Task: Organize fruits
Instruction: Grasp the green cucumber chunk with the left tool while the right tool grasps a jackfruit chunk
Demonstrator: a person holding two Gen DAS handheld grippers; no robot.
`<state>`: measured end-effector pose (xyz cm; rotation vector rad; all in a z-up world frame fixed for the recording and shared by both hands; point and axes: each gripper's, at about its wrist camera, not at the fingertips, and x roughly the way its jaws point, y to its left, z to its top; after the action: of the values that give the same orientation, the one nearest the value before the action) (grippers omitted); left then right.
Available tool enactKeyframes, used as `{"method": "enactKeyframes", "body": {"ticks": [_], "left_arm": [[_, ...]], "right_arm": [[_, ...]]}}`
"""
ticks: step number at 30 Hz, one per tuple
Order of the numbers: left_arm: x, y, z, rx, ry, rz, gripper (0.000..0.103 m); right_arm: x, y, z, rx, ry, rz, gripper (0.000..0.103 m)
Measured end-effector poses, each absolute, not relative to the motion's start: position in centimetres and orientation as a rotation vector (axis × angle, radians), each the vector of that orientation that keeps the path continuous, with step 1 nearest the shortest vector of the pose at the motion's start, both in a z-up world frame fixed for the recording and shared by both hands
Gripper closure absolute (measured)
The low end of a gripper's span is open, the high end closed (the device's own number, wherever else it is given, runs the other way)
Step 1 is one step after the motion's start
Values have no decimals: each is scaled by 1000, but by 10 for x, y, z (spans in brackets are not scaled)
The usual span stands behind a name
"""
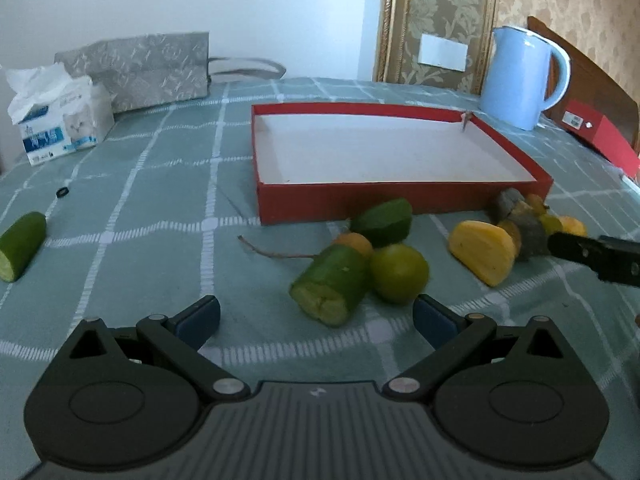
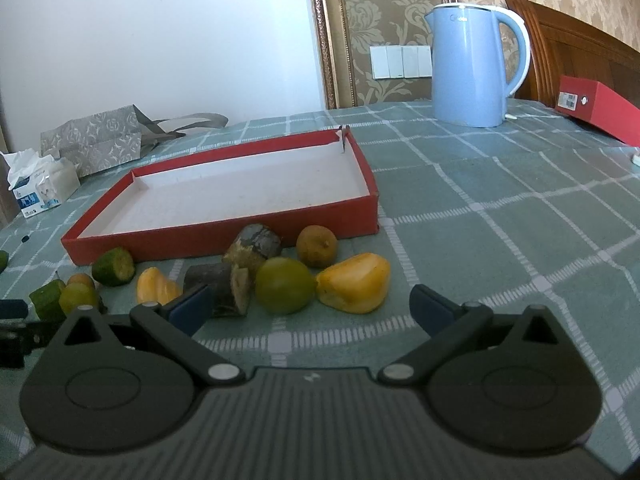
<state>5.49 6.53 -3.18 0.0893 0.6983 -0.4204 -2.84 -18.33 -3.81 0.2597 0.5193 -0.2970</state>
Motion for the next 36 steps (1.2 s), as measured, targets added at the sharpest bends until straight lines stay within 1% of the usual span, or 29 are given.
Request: {"method": "enactKeyframes", "body": {"ticks": [4, 11, 14, 19, 20, 21, 22, 23, 25, 26, 29, 31, 32, 36], "left_arm": [[61, 68, -30, 78, 702, -410, 0], [56, 57, -24, 230, 637, -496, 0], [56, 49, -25, 281, 645, -532, 0], [62, 53, -28, 240, 672, -565, 1], [62, 55, -28, 231, 676, -571, 3], [63, 56, -28, 220, 678, -579, 11], [64, 56, -28, 208, 681, -587, 23], [65, 56, -28, 203, 681, -594, 26], [62, 55, -27, 208, 669, -620, 38], [61, 53, -27, 215, 666, -623, 39], [57, 53, -27, 230, 656, -628, 45], [56, 55, -26, 221, 660, -609, 62], [56, 56, -25, 218, 657, -593, 66], [55, 61, -26, 168, 657, -572, 66]], "right_arm": [[-28, -182, -38, 255, 524, -298, 0], [-25, -181, -38, 245, 536, -304, 0], [-24, -180, -39, 245, 538, -305, 0], [-23, -180, -39, 243, 543, -305, 0], [-23, -180, -39, 242, 544, -305, 0], [-22, -179, -39, 241, 546, -305, 0], [-22, -179, -40, 238, 548, -305, 0], [-22, -179, -40, 236, 550, -305, 0], [-22, -179, -40, 233, 551, -307, 0], [-22, -179, -40, 234, 551, -307, 0], [-21, -179, -40, 236, 554, -309, 0], [-21, -179, -40, 238, 553, -310, 0], [-21, -180, -40, 239, 555, -309, 0], [-21, -179, -40, 239, 555, -306, 0]]}}
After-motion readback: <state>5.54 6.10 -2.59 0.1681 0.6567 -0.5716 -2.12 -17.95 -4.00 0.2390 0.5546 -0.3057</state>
